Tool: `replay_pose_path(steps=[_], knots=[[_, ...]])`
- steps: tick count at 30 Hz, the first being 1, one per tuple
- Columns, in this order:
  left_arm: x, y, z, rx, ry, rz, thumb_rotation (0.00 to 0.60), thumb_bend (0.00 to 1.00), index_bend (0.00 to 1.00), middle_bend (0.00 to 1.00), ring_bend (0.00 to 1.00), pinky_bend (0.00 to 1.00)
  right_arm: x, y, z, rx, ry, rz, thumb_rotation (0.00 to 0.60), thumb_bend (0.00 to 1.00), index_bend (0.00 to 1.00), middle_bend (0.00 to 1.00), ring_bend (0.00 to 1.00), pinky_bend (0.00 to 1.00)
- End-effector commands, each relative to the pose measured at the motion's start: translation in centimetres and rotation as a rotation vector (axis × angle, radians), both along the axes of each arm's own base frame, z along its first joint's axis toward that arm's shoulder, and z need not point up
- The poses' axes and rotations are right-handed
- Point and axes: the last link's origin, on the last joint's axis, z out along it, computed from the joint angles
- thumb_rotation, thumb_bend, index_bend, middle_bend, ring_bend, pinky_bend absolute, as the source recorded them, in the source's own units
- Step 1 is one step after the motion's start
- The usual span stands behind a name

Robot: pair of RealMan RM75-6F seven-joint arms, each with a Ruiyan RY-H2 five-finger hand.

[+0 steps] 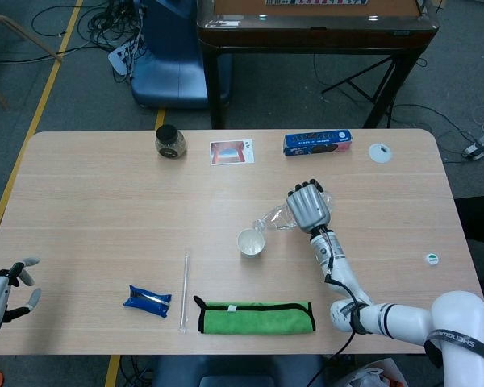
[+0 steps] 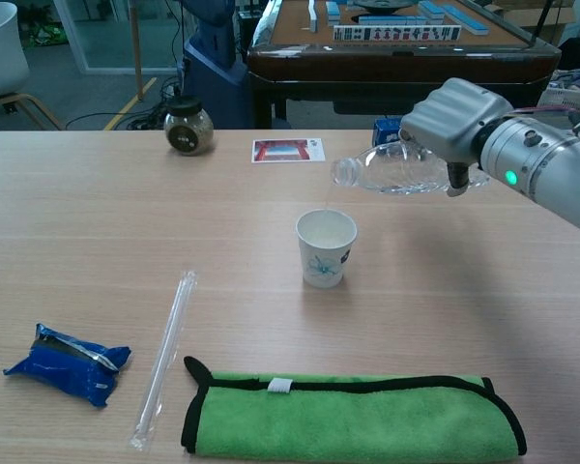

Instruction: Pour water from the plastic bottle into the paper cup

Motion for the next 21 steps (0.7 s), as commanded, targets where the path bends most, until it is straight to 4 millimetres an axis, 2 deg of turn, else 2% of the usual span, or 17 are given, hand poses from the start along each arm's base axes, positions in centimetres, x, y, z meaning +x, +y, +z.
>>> replay_pose_path(steps=[1,6,15,21], knots=[[0.0,0.0,0.0,-0.001,0.001,0.001,0.6,0.33,0.28,0.51,0.48,0.74,-1.2,0.0,0.0,0.021,-0.124,-0.045,0.6,0.21,0.64,0.62,0.5,0.49],[0.0,0.0,-0.1,-0.004,0.004,0.003,0.6,0.33,0.28,0.51,0.48,0.74,-2.4,0.1,0.2,0.037,-0.3,-0.09,0.6,0.21,0.64,0.62,0.5,0.49],[-0.1,0.0,-0.5,-0.019,0.019,0.008,0.6,0.33,0.28,0.51,0.48,0.74,-5.7,0.6,0.4,0.071,-0.722,-0.205,0.6,0.21,0.64,0.62,0.5,0.49],[-0.1,0.0,-0.7,-0.025,0.022,0.009,0.6,0.33,0.28,0.51,0.48,0.74,-7.7,1.0,0.1,0.091,-0.9,-0.235,0.6,0.21,0.64,0.61,0.5,0.49]])
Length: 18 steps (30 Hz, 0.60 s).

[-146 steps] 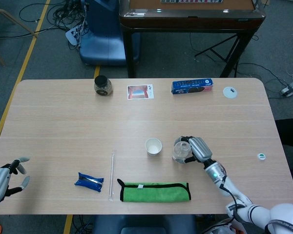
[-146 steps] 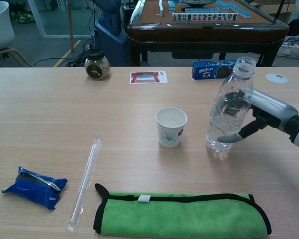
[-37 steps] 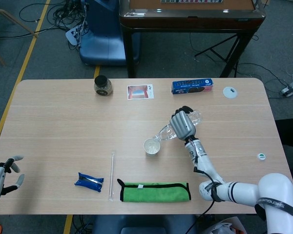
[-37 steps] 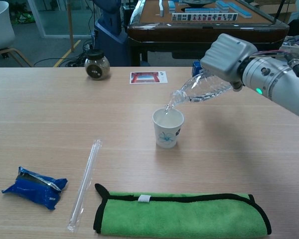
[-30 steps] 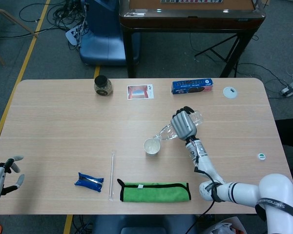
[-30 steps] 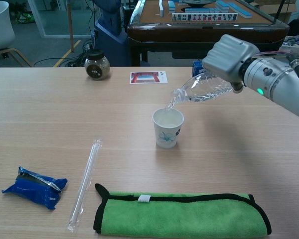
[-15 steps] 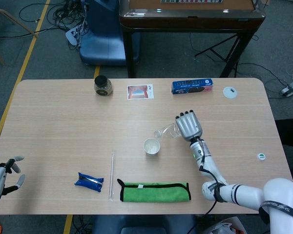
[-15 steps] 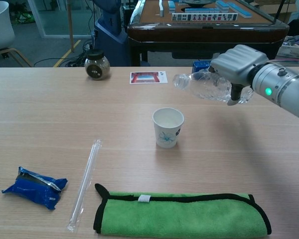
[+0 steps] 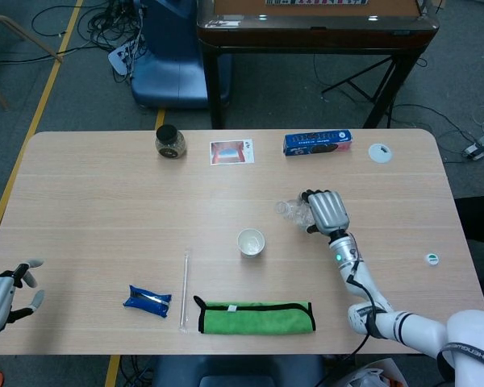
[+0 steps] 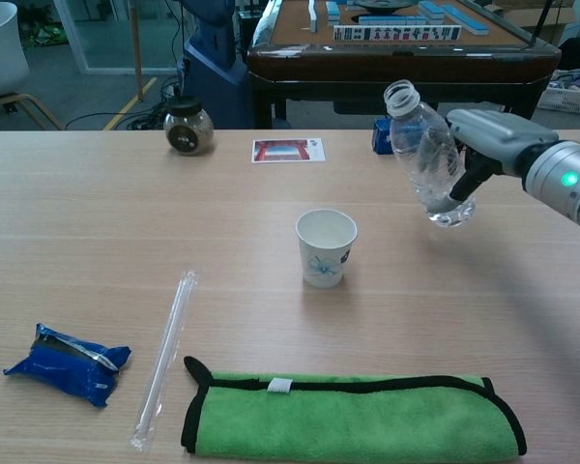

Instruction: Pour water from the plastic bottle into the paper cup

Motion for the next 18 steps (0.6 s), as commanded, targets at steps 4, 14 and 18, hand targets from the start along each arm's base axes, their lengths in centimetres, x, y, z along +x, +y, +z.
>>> replay_pose_path(steps=[4,14,18], knots=[[0.0,0.0,-0.1,-0.003,0.002,-0.001,0.6,0.33,0.28,0.51,0.48,0.74,-3.5,0.6,-0.6,0.012,-0.174,-0.046,0.6,0.2,0.64,0.61,0.5,0.49],[-0.1,0.0,-0.3,-0.011,0.003,0.003,0.6,0.33,0.28,0.51,0.48,0.74,-5.3,0.6,-2.1,0.055,-0.43,-0.153,0.6,0.2,0.64,0.6,0.5,0.49],[-0.1,0.0,-0.2,-0.01,0.003,0.005,0.6,0.33,0.28,0.51,0.48,0.74,-5.6,0.6,-2.6,0.068,-0.449,-0.153,0.6,0.21,0.64,0.6,0.5,0.49]])
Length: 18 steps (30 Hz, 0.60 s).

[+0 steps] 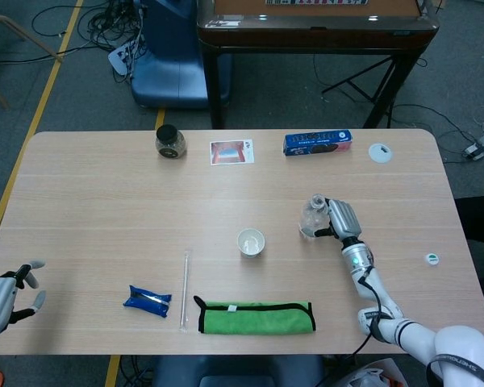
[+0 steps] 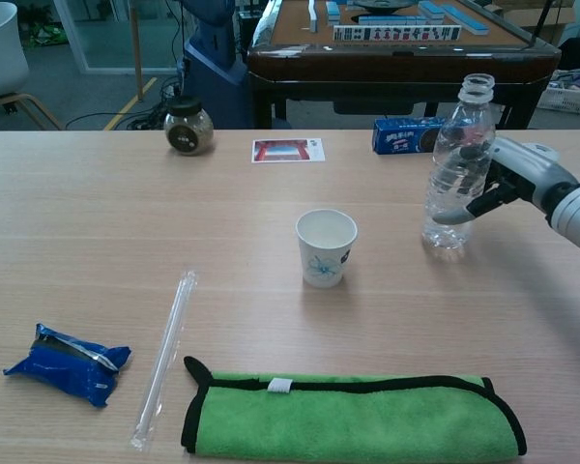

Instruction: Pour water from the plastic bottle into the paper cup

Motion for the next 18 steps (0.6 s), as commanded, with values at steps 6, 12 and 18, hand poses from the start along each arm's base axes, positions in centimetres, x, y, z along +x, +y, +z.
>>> replay_pose_path(steps=[6,12,18], knots=[[-0.03,0.0,-0.03,-0.003,0.0,0.001,0.6,0.33,0.28,0.51,0.48,0.74,-0.46,0.26,-1.41,0.057,-0.018,0.003,0.6,0.2,0.64,0.57,0.47,0.49],[0.0,-0.04,-0.04,-0.003,0.002,0.001,0.6,0.33,0.28,0.51,0.48,0.74,-0.7,0.33,-1.38,0.094,-0.007,0.02,0.6,0.15,0.58,0.46,0.37,0.49],[0.0,-0.03,-0.11,-0.005,0.006,0.001,0.6,0.33,0.28,0.51,0.48,0.74,-1.0,0.3,-0.58,0.105,0.021,0.03,0.6,0.0,0.33,0.3,0.23,0.41]])
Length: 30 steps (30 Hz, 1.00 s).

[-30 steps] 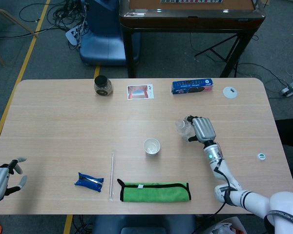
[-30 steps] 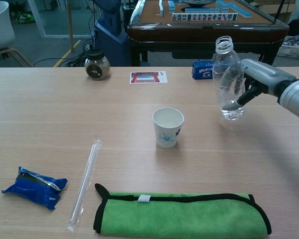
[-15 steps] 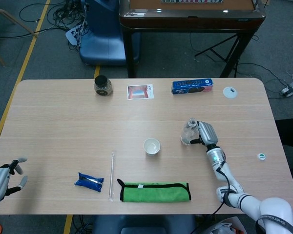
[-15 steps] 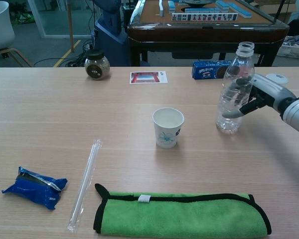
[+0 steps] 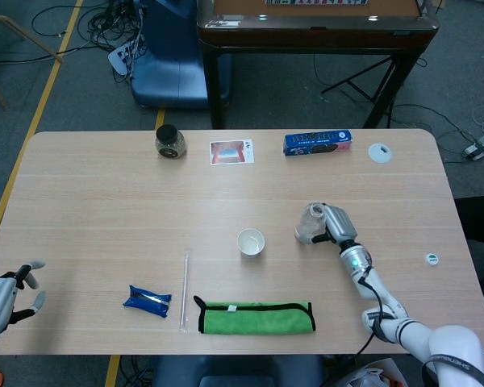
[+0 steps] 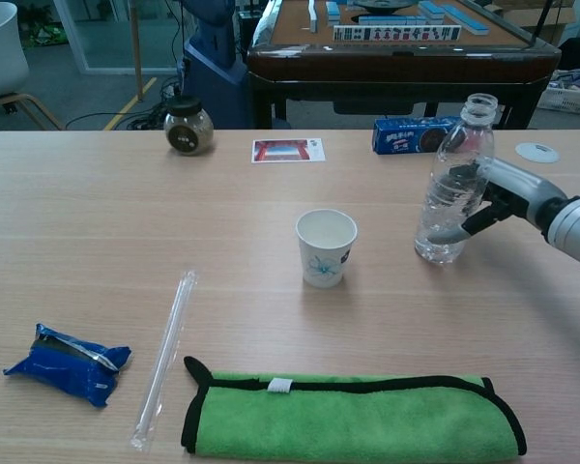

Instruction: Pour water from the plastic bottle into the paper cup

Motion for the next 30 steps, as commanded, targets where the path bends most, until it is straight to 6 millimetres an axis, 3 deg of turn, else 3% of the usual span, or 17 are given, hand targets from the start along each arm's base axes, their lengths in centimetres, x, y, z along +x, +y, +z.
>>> replay_pose_path(steps=[1,5,17,23,30], knots=[[0.0,0.0,0.0,-0.001,0.001,0.002,0.6,0.33,0.28,0.51,0.48,0.74,-0.1,0.0,0.4,0.0,0.016,0.005,0.6,0.0,0.3,0.28,0.21,0.4],[0.0,0.1,-0.1,-0.002,0.004,0.002,0.6,0.33,0.28,0.51,0.48,0.74,-0.2,0.1,1.2,-0.014,0.03,0.012,0.6,0.0,0.22,0.22,0.17,0.37],[0.0,0.1,-0.5,-0.012,0.02,0.0,0.6,0.33,0.28,0.51,0.48,0.74,-0.5,1.7,6.1,-0.087,0.096,0.041,0.6,0.0,0.22,0.21,0.16,0.36],[0.2,0.0,-0.8,-0.022,0.029,-0.01,0.6,0.33,0.28,0.51,0.48,0.74,-0.9,3.8,9.9,-0.119,0.232,0.053,0.6,0.0,0.22,0.21,0.16,0.35],[0.5,-0.1,-1.0,-0.024,0.037,-0.02,0.6,0.33,0.28,0.51,0.48,0.74,-1.7,7.6,13.3,-0.165,0.416,0.061,0.6,0.0,0.22,0.21,0.16,0.35]])
